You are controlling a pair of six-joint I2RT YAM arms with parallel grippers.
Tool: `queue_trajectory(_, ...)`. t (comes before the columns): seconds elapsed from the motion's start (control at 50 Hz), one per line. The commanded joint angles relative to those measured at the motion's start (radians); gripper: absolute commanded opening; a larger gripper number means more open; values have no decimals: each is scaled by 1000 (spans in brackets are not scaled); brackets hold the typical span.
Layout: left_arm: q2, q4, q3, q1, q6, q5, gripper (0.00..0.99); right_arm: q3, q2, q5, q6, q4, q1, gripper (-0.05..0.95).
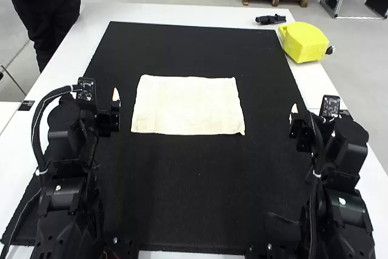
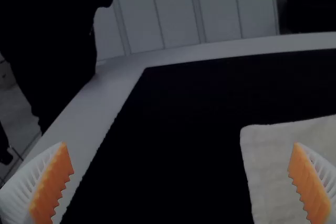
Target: Fold the towel.
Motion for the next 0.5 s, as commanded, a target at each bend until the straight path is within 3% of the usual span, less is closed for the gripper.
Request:
queue_trajectory(0.0,-14,8,-6,6,-7,10,967,-4,-9,-16,-6,6,-6,921)
queue_trajectory(0.48,-13,6,-6,6,-7,10,967,-4,-9,-26,-6,4,-7,921)
